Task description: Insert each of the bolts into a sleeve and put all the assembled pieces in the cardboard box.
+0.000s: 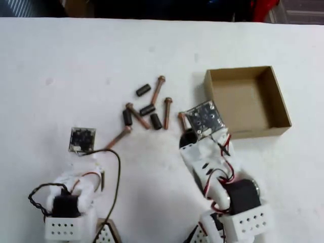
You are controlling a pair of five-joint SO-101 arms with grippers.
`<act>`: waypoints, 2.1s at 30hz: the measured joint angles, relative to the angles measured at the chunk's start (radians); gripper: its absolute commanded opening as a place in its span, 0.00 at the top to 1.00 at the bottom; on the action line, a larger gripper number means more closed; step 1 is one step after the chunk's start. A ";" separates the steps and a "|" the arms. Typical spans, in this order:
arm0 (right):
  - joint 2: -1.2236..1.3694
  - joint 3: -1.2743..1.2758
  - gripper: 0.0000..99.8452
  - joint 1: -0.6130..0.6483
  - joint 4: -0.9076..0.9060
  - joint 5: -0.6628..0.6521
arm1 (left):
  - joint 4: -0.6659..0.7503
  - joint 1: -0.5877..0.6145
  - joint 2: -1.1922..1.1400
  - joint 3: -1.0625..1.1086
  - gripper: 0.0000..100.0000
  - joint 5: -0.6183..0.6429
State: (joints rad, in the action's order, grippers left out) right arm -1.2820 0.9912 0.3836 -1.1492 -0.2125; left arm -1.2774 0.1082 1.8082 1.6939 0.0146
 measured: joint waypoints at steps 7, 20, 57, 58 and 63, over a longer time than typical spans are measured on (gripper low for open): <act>-0.021 0.150 0.98 0.000 0.180 0.000 | 0.000 0.000 0.000 0.000 0.98 0.000; -0.256 0.325 0.98 0.000 0.292 0.014 | 0.000 0.000 0.000 0.000 0.98 0.000; -0.502 0.672 0.98 0.002 0.454 0.021 | 0.184 0.038 0.000 0.000 0.98 -0.109; -0.502 0.674 0.98 0.002 0.454 0.021 | 0.213 0.048 0.000 0.000 0.98 -0.176; -0.503 0.674 0.98 0.002 0.454 0.021 | 0.288 0.080 0.000 -0.037 0.98 -0.446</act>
State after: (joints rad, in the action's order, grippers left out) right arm -1.7852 1.6648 0.3851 -0.6951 -0.1910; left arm -0.9889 0.1880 1.8082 1.6571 -0.4319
